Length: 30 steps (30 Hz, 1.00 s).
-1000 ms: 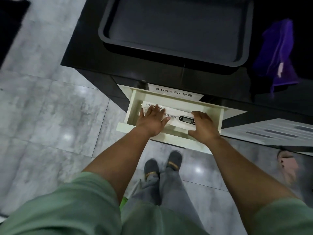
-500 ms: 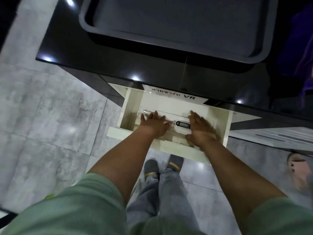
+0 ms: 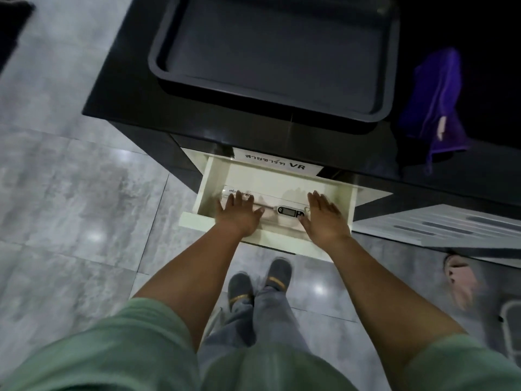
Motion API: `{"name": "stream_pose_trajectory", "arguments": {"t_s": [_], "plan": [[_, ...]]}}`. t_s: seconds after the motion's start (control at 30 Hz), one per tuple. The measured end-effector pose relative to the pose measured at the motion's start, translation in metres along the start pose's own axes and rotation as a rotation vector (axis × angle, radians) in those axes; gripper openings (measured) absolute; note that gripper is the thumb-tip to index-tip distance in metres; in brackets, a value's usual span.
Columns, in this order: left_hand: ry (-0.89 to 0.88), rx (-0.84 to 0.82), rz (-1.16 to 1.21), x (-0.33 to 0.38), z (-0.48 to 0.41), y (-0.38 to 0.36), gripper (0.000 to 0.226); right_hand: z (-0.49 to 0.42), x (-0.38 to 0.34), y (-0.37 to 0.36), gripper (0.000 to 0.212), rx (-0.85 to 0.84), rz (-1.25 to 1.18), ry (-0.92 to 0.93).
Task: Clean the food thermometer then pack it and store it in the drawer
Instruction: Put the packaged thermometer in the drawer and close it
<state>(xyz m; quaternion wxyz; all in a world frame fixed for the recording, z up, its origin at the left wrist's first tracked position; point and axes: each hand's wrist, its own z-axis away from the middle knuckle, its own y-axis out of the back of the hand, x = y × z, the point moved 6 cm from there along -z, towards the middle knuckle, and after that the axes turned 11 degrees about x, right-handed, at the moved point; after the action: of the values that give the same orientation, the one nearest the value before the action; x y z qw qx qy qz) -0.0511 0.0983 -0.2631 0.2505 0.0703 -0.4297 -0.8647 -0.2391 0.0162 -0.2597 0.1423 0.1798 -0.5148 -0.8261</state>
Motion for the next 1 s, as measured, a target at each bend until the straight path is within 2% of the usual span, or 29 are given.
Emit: {"name": "stream_pose_trajectory", "arguments": {"t_s": [0.17, 0.27, 0.37, 0.5, 0.6, 0.7, 0.8, 1.0], "plan": [[0.071, 0.119, 0.069, -0.018, 0.045, 0.012, 0.064, 0.042, -0.012, 0.035, 0.063, 0.111, -0.023, 0.003], [0.168, 0.19, 0.222, -0.03, 0.07, 0.013, 0.067, 0.067, -0.019, 0.052, 0.061, 0.204, -0.05, -0.03], [0.344, 0.25, 0.472, -0.043, 0.091, 0.012, 0.072, 0.088, -0.026, 0.07, 0.06, 0.323, -0.052, -0.045], [0.659, 0.303, 0.942, -0.056, 0.105, 0.013, 0.078, 0.105, -0.034, 0.102, 0.056, 0.585, -0.061, -0.029], [0.874, 0.231, 1.315, -0.057, 0.106, 0.004, 0.078, 0.105, -0.035, 0.125, 0.055, 0.728, -0.062, -0.021], [0.883, 0.096, 1.573, -0.043, 0.106, 0.002, 0.066, 0.09, -0.028, 0.135, 0.058, 0.718, -0.043, -0.039], [0.916, 0.042, 1.709, -0.032, 0.107, 0.007, 0.061, 0.073, -0.018, 0.135, 0.061, 0.65, 0.021, -0.069], [0.921, 0.099, 2.005, -0.016, 0.105, 0.017, 0.035, 0.056, -0.007, 0.128, 0.063, 0.61, 0.065, -0.071]]}}
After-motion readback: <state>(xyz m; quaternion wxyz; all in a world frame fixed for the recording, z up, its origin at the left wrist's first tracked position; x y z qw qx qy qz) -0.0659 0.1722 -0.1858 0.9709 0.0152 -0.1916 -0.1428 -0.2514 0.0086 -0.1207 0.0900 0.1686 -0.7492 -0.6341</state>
